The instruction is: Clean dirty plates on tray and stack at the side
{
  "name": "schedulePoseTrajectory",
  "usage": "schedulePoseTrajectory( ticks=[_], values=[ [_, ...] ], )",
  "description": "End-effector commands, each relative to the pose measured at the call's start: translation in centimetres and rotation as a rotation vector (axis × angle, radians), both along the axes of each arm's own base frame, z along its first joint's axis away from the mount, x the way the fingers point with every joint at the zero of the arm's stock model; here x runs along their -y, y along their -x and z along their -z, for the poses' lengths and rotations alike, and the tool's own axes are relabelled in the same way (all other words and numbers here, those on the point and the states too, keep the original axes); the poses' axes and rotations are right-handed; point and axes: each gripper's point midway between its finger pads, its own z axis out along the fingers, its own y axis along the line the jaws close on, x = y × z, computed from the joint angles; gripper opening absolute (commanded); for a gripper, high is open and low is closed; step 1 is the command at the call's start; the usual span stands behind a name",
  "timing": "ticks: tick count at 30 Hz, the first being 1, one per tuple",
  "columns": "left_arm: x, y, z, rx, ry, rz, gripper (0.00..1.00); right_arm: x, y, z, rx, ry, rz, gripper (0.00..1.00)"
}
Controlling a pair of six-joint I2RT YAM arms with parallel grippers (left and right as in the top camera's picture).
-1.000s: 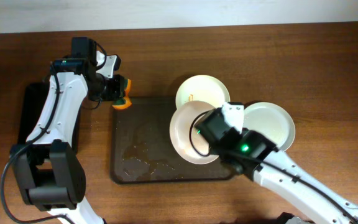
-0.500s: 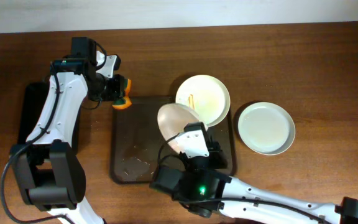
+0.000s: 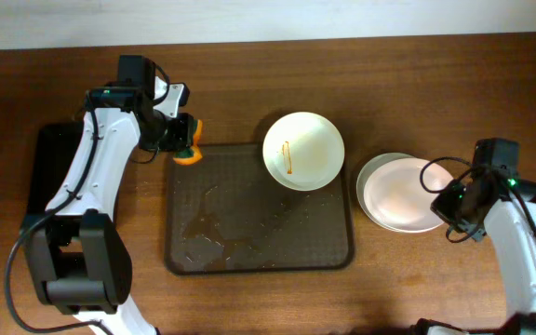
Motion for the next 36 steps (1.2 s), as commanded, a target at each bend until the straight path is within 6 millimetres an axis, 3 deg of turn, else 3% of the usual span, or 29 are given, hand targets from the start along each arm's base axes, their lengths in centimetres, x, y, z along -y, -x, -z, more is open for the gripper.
schedulePoseTrajectory(
  ticks=[1,2,3,4,6,8,9,12,13,16,17,20,24,26,27,29,30,32,36],
  values=[
    [-0.2,-0.4,-0.5,0.027,-0.013,0.01,0.0,-0.2,-0.9,3.7,-0.068,-0.052,-0.039,0.26],
    [-0.2,-0.4,-0.5,0.027,-0.013,0.01,0.0,-0.6,-1.2,4.9,-0.09,-0.089,-0.044,0.45],
    [-0.2,-0.4,-0.5,0.027,-0.013,0.01,0.0,-2.4,-2.0,5.4,-0.068,-0.195,-0.104,0.49],
    [-0.2,-0.4,-0.5,0.027,-0.013,0.01,0.0,-3.9,-3.1,4.5,-0.013,-0.271,-0.175,0.5],
    [-0.2,-0.4,-0.5,0.028,-0.013,0.01,0.0,-5.9,-6.1,0.1,0.116,-0.313,-0.268,0.53],
    [-0.2,-0.4,-0.5,0.027,-0.013,0.01,0.0,-10.2,-9.3,-3.6,0.224,-0.317,-0.41,0.54],
    [-0.2,-0.4,-0.5,0.027,-0.013,0.01,0.0,-13.0,-10.8,-4.3,0.276,-0.315,-0.445,0.54],
    [-0.1,-0.3,-0.5,0.025,-0.01,0.01,0.0,-16.5,-12.8,-1.9,0.258,-0.116,-0.361,0.5],
    [-0.1,-0.3,-0.5,0.024,-0.01,0.01,0.0,-18.5,-13.1,0.1,0.234,-0.107,-0.36,0.47],
    [-0.1,-0.3,-0.5,0.023,-0.01,0.01,0.0,-19.6,-12.3,5.5,0.1,-0.145,-0.248,0.3],
    [-0.2,-0.3,-0.5,0.023,-0.011,0.01,0.0,-20.9,-11.7,7.3,0.048,-0.211,-0.265,0.23],
    [-0.1,-0.3,-0.5,0.023,-0.01,0.01,0.0,-23.4,-10.5,8.7,-0.009,-0.292,-0.305,0.04],
    [-0.2,-0.3,-0.5,0.024,-0.011,0.011,0.0,-30.6,-5.8,8.4,-0.087,-0.366,-0.519,0.08],
    [-0.2,-0.3,-0.5,0.024,-0.011,0.011,0.0,-33.4,-4.5,6.3,-0.108,-0.36,-0.685,0.27],
    [-0.2,-0.3,-0.5,0.024,-0.011,0.011,0.0,-34.1,-5.5,4.6,-0.067,-0.325,-0.782,0.35],
    [-0.2,-0.3,-0.5,0.024,-0.011,0.011,0.0,-33.5,-10.5,1.6,0.104,-0.153,-0.959,0.53],
    [-0.2,-0.3,-0.5,0.024,-0.011,0.011,0.0,-33.3,-11.9,1.3,0.161,-0.102,-1.011,0.66],
    [-0.2,-0.3,-0.5,0.024,-0.011,0.011,0.0,-33.2,-12.2,2.8,0.148,-0.088,-1.042,0.65],
    [-0.2,-0.2,-0.5,0.021,-0.011,0.011,0.0,-33.4,-10.9,7.6,0.019,-0.142,-0.999,0.63]
  ],
)
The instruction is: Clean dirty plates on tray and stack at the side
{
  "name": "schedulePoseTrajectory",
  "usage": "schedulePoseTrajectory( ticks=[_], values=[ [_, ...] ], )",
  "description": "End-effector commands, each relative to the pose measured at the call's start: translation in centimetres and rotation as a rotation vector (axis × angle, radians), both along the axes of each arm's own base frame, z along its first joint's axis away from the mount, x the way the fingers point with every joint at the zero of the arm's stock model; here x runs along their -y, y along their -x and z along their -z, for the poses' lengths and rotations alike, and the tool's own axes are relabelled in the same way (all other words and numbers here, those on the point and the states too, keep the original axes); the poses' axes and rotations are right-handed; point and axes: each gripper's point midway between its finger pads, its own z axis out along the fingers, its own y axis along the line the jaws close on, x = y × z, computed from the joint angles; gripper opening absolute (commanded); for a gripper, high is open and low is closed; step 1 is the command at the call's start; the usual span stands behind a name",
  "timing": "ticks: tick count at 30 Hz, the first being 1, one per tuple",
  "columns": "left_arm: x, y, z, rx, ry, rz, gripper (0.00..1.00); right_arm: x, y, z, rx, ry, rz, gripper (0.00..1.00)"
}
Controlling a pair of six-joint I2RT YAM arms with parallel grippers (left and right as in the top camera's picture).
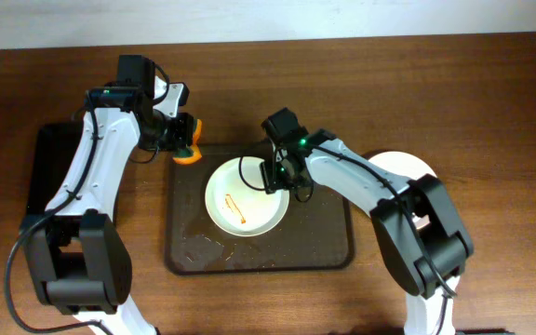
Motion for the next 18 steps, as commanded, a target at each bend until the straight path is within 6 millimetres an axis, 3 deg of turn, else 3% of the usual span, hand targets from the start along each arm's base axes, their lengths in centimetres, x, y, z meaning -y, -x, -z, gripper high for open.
schedulePoseTrajectory(
  ticks=[1,2,3,4,6,10,11,13,14,15,16,18],
  values=[
    [-0.1,-0.1,-0.5,0.017,-0.007,0.013,0.0,0.0,0.4,0.8,-0.043,-0.01,0.054,0.46],
    [-0.1,-0.1,-0.5,0.017,-0.007,0.013,0.0,0.2,0.8,1.0,-0.069,-0.005,0.092,0.32],
    [-0.1,-0.1,-0.5,0.017,-0.007,0.013,0.0,0.6,1.7,1.6,-0.114,0.004,0.163,0.1],
    [-0.1,-0.1,-0.5,0.016,-0.007,0.013,0.0,1.1,2.5,1.9,-0.16,0.016,0.242,0.04],
    [-0.1,-0.1,-0.5,0.015,-0.006,0.013,0.0,2.0,4.0,2.2,-0.244,0.042,0.41,0.04],
    [1.1,0.6,0.3,-0.022,-0.008,0.04,0.0,1.8,4.9,2.2,-0.302,0.025,0.45,0.04],
    [1.8,0.9,0.8,-0.037,-0.01,0.06,0.0,0.9,5.4,2.0,-0.342,-0.016,0.437,0.32],
    [2.1,0.7,0.9,-0.029,-0.009,0.065,0.0,0.4,4.3,1.9,-0.288,-0.044,0.352,0.42],
    [2.1,0.6,0.9,-0.028,-0.009,0.065,0.0,0.1,3.3,1.7,-0.244,-0.069,0.314,0.4],
    [2.1,0.7,1.0,-0.029,-0.009,0.065,0.0,0.4,2.9,1.8,-0.22,-0.05,0.318,0.18],
    [2.1,0.7,1.1,-0.032,-0.009,0.065,0.0,0.4,3.4,2.1,-0.218,-0.029,0.319,0.04],
    [2.2,0.9,2.0,-0.064,-0.011,0.069,0.0,1.4,4.0,2.9,-0.233,0.006,0.401,0.04]
  ],
)
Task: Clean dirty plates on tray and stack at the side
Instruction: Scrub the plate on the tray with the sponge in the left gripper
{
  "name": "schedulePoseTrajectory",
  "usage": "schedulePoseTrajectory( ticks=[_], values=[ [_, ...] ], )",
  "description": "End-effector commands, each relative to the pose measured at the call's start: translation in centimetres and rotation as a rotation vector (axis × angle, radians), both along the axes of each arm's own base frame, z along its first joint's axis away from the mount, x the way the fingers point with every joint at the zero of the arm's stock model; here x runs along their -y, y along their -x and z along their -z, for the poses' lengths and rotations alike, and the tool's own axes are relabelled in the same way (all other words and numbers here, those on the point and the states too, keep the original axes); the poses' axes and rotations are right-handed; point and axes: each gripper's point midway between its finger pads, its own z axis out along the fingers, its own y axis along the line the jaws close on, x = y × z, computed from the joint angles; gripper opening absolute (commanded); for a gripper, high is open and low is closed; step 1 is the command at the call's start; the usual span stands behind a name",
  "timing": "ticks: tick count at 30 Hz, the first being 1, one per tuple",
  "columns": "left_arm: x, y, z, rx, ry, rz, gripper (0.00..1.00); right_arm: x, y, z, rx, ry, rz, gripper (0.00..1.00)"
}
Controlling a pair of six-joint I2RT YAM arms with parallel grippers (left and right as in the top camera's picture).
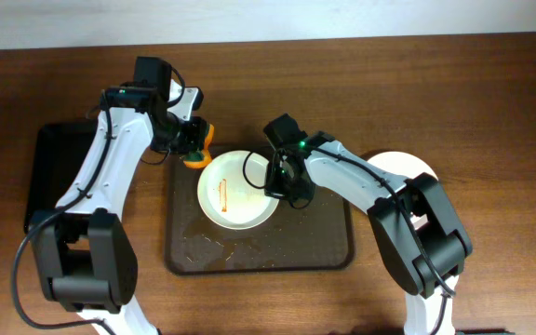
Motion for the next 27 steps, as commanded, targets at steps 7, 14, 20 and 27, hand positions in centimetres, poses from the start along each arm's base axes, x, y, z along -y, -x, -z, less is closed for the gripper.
schedulePoseTrajectory(
  ticks=[7,14,20,27],
  values=[
    [1.9,2.9,9.4,-0.188,-0.138,0.109,0.0,2.2,0.3,2.2,-0.023,0.068,0.095,0.04],
    [2.9,10.3,17.5,-0.42,-0.236,0.177,0.0,2.2,0.1,2.1,-0.016,0.064,0.091,0.04],
    [5.8,15.5,17.3,-0.524,-0.058,0.43,0.0,2.1,0.1,2.1,-0.013,0.063,0.091,0.04],
    [-3.8,12.1,18.2,-0.489,-0.506,-0.005,0.0,2.0,0.0,2.2,-0.006,0.059,0.084,0.04]
  ],
)
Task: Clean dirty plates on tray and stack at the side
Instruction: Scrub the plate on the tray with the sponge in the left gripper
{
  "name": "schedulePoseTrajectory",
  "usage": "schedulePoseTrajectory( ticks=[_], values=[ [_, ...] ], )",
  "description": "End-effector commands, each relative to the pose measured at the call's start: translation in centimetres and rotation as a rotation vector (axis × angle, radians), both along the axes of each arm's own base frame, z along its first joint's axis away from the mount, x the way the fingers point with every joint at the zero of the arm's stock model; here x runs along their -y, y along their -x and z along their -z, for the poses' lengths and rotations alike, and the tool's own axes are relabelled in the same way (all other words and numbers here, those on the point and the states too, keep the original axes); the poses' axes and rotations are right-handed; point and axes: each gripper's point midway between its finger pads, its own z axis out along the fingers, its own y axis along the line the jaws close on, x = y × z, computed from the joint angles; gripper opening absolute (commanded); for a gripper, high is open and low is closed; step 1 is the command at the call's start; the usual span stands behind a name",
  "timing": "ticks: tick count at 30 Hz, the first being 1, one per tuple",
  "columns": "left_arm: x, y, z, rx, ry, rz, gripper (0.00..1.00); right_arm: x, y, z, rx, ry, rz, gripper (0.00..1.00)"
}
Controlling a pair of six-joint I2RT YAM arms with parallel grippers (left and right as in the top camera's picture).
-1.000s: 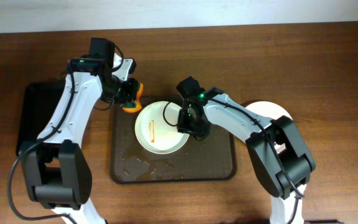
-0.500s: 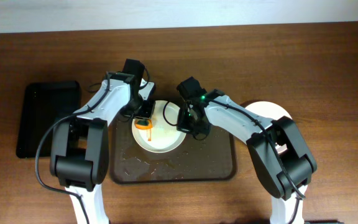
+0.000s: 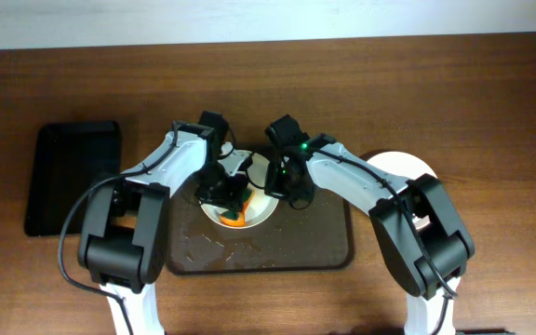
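Note:
A white plate (image 3: 261, 208) lies in the middle of the dark brown tray (image 3: 291, 244). My left gripper (image 3: 230, 201) is over the plate's centre, shut on an orange sponge (image 3: 235, 220) that presses on the plate's near side. My right gripper (image 3: 274, 189) sits at the plate's right rim and looks shut on it. The orange streak on the plate is hidden under the left gripper and sponge. A stack of clean white plates (image 3: 406, 164) lies right of the tray, partly covered by the right arm.
A black rectangular pad (image 3: 71, 177) lies on the wooden table at the far left. Wet smears show on the tray's near left part (image 3: 203, 249). Both arms cross above the tray's back half.
My left gripper has moved with the sponge from the tray's back left edge onto the plate. The right gripper stays at the plate's right rim. The plate has hardly shifted.
First the dirty plate lay at the tray's back right, my right gripper was by the clean stack, and my left held the sponge at the tray's back left corner. Then the plate was mid-tray with the right gripper on its rim. Now the sponge rests on it.

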Motion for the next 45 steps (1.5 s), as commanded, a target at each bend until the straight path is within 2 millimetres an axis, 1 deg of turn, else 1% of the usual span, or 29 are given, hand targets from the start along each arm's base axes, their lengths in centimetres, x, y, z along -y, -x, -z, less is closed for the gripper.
schedulePoseTrajectory(
  ticks=[1,3,5,7,8,9,10,12,13,15,19,21,22,23,25,26,27,28,29,32,34,35,36,38,39,40,42,44,45],
  values=[
    [-10.3,0.3,6.5,0.007,-0.558,-0.152,0.0,1.9,0.2,2.1,-0.012,0.077,0.031,0.04],
    [-9.6,-2.5,6.9,0.111,-0.522,-0.181,0.0,2.0,0.3,2.2,-0.015,0.079,0.028,0.04],
    [-9.1,-4.2,7.0,0.177,-0.494,-0.202,0.0,1.9,0.6,2.4,-0.034,0.033,0.009,0.04],
    [-8.3,-4.8,7.1,0.196,-0.44,-0.168,0.0,2.0,0.7,3.0,-0.062,-0.067,0.012,0.04],
    [-7.1,-4.6,7.2,0.183,-0.347,-0.111,0.0,2.1,0.8,3.3,-0.076,-0.119,0.02,0.04],
    [-5.4,-4.0,7.0,0.155,-0.21,-0.042,0.0,2.3,0.8,3.5,-0.08,-0.14,0.029,0.04],
    [-3.4,-2.3,6.3,0.082,-0.047,0.015,0.0,2.3,0.8,3.5,-0.081,-0.143,0.03,0.04],
    [-2.7,-0.4,5.6,0.008,0.019,0.045,0.0,2.3,0.8,3.5,-0.081,-0.143,0.03,0.04],
    [-1.8,1.4,4.7,-0.057,0.1,0.088,0.0,2.2,0.7,3.5,-0.078,-0.145,0.03,0.04],
    [-0.6,3.5,2.9,-0.136,0.217,0.134,0.0,2.2,0.7,3.5,-0.075,-0.146,0.029,0.04],
    [-0.9,5.5,1.0,-0.262,0.209,0.121,0.0,2.1,0.8,3.5,-0.076,-0.146,0.025,0.04],
    [-0.8,5.0,1.3,-0.237,0.21,0.122,0.0,2.1,0.8,3.5,-0.075,-0.146,0.025,0.04],
    [-0.6,3.9,1.8,-0.2,0.2,0.089,0.0,2.1,0.8,3.5,-0.075,-0.146,0.025,0.04],
    [-1.6,1.2,3.6,-0.12,0.08,-0.022,0.0,2.1,0.8,3.5,-0.075,-0.146,0.025,0.04],
    [-3.8,-2.7,5.4,0.015,-0.103,-0.17,0.0,2.1,0.8,3.5,-0.075,-0.146,0.025,0.04],
    [-5.0,-3.9,5.8,0.059,-0.186,-0.225,0.0,2.1,0.8,3.5,-0.075,-0.145,0.025,0.04],
    [-6.9,-4.8,5.9,0.099,-0.305,-0.293,0.0,2.1,0.8,3.5,-0.075,-0.145,0.025,0.04],
    [-8.9,-5.9,5.6,0.15,-0.425,-0.352,0.0,2.1,0.8,3.5,-0.075,-0.145,0.025,0.04],
    [-10.3,-7.0,5.2,0.206,-0.505,-0.379,0.0,2.1,0.7,3.5,-0.075,-0.146,0.025,0.04],
    [-12.0,-8.7,4.7,0.301,-0.601,-0.421,0.0,2.1,0.7,3.5,-0.074,-0.145,0.025,0.04],
    [-13.0,-8.6,4.4,0.309,-0.656,-0.424,0.0,2.1,0.7,3.5,-0.074,-0.145,0.025,0.04],
    [-12.6,-7.6,4.5,0.267,-0.648,-0.408,0.0,2.1,0.7,3.5,-0.071,-0.146,0.025,0.04],
    [-11.5,-6.2,4.8,0.196,-0.595,-0.359,0.0,2.1,0.7,3.5,-0.071,-0.146,0.025,0.04],
    [-8.4,-2.9,4.9,0.031,-0.41,-0.22,0.0,2.1,0.7,3.5,-0.071,-0.146,0.025,0.04],
    [-6.5,-1.3,4.6,-0.033,-0.279,-0.118,0.0,2.1,0.7,3.5,-0.071,-0.146,0.025,0.04],
    [-4.2,-0.4,4.0,-0.062,-0.12,-0.025,0.0,2.1,0.7,3.5,-0.072,-0.147,0.025,0.04],
    [-1.0,-0.3,2.9,-0.042,0.111,0.069,0.0,2.1,0.7,3.5,-0.072,-0.147,0.025,0.04],
    [-0.4,-1.3,2.9,0.003,0.147,0.074,0.0,2.1,0.7,3.5,-0.072,-0.147,0.025,0.04],
    [-0.2,-2.3,3.1,0.037,0.145,0.054,0.0,2.1,0.7,3.5,-0.072,-0.147,0.025,0.04]
  ],
)
